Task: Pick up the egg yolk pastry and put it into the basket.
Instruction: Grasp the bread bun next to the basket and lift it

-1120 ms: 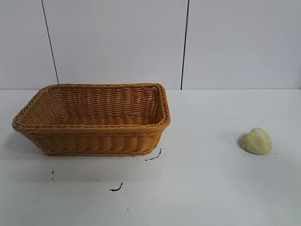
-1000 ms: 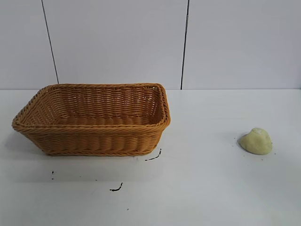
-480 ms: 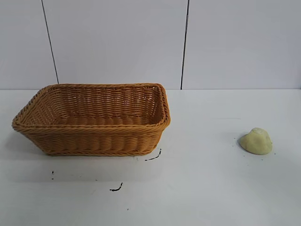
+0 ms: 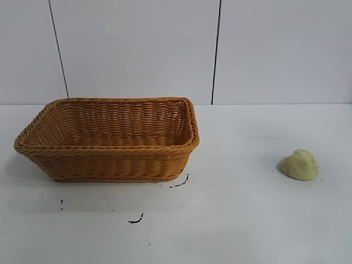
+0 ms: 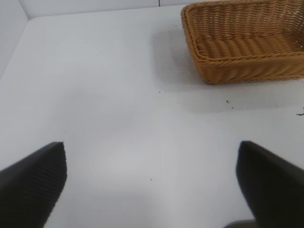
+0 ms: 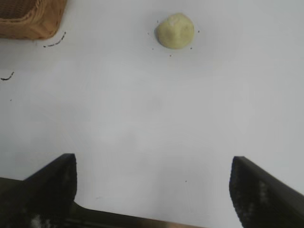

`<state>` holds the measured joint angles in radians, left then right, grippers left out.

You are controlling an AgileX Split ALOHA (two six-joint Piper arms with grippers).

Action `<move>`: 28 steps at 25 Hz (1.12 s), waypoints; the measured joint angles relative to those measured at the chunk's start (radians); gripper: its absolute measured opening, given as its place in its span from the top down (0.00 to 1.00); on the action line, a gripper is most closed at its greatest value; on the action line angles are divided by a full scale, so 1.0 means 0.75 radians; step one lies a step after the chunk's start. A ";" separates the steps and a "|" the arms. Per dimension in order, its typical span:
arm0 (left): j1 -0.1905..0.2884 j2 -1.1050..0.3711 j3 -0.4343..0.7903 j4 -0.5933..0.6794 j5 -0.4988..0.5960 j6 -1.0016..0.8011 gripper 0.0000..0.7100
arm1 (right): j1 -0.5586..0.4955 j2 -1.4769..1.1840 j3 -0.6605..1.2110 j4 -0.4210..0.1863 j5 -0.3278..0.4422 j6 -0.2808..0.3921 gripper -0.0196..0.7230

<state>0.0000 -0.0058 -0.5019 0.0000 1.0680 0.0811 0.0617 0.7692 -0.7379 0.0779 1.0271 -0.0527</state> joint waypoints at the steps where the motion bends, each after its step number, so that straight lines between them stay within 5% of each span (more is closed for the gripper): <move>1: 0.000 0.000 0.000 0.000 0.000 0.000 0.02 | 0.000 0.082 -0.039 0.000 -0.001 0.000 0.13; 19: 0.000 0.000 0.000 0.000 0.000 0.000 0.02 | 0.000 1.250 -0.846 0.000 0.040 -0.003 0.14; 28: 0.000 0.000 0.000 0.000 0.000 0.000 0.02 | 0.000 1.555 -0.985 0.000 0.030 -0.007 0.15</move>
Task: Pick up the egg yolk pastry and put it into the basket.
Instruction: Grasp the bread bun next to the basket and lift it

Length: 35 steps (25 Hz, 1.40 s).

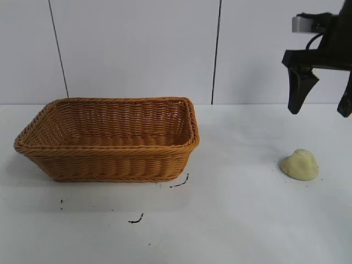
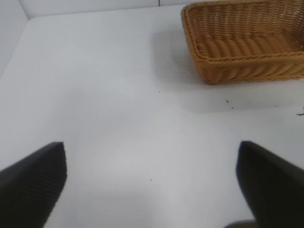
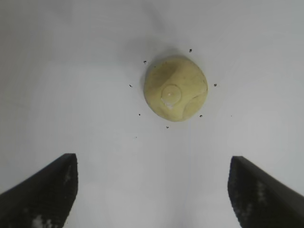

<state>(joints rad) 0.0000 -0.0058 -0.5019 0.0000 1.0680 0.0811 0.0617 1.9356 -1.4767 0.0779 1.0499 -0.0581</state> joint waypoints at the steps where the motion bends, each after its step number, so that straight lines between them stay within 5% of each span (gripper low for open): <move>1: 0.000 0.000 0.000 0.000 0.000 0.000 0.02 | 0.000 0.033 -0.002 0.000 -0.005 -0.002 0.15; 12: 0.000 0.000 0.000 0.000 0.000 0.000 0.02 | 0.000 0.271 -0.004 -0.070 -0.178 0.045 0.15; 28: 0.000 0.000 0.000 0.000 0.000 0.000 0.02 | 0.000 0.354 -0.004 -0.069 -0.244 0.045 0.17; 30: 0.000 0.000 0.000 0.000 0.000 0.000 0.02 | 0.000 0.354 -0.004 -0.069 -0.245 0.045 0.24; 35: 0.000 0.000 0.000 0.000 0.000 0.000 0.02 | 0.000 0.354 -0.004 -0.076 -0.246 0.045 0.64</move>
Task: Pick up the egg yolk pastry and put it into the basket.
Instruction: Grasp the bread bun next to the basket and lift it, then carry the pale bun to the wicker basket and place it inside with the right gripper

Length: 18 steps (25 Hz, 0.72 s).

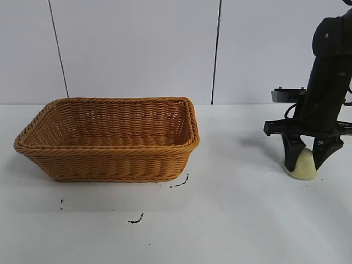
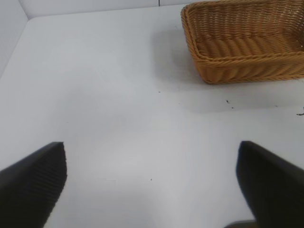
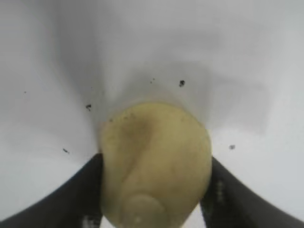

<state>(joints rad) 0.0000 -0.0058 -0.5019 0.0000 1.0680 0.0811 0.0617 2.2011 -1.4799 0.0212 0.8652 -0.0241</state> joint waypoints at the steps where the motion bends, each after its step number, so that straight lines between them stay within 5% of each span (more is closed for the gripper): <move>1: 0.000 0.000 0.000 0.000 0.000 0.000 0.02 | 0.000 0.000 0.000 -0.006 0.000 0.000 0.68; 18: 0.000 0.000 0.000 0.000 0.000 0.000 0.02 | 0.000 -0.383 -0.034 -0.049 0.089 -0.004 0.74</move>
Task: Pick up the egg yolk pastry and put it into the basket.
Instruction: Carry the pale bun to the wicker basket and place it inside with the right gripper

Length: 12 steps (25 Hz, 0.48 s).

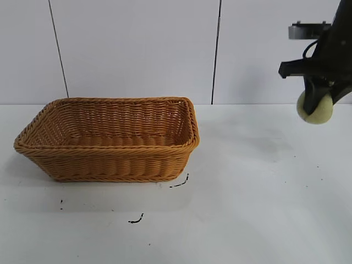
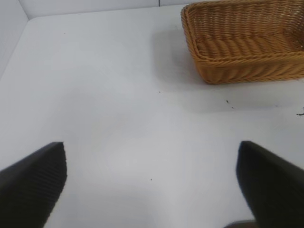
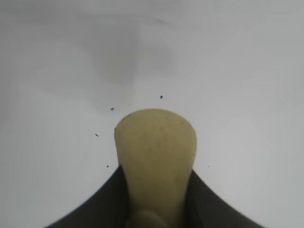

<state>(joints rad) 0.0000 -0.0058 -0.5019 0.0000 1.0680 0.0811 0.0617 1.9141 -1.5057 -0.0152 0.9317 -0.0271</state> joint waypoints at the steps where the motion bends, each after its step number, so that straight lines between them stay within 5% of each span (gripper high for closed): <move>1: 0.000 0.000 0.000 0.000 0.000 0.000 0.02 | 0.000 -0.002 -0.031 0.000 0.027 0.000 0.74; 12: 0.000 0.000 0.000 0.000 0.000 0.000 0.02 | 0.028 0.112 -0.424 0.041 0.168 -0.042 0.74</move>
<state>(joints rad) 0.0000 -0.0058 -0.5019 0.0000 1.0680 0.0811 0.0825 1.9978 -1.8240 0.0155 1.0579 -0.0583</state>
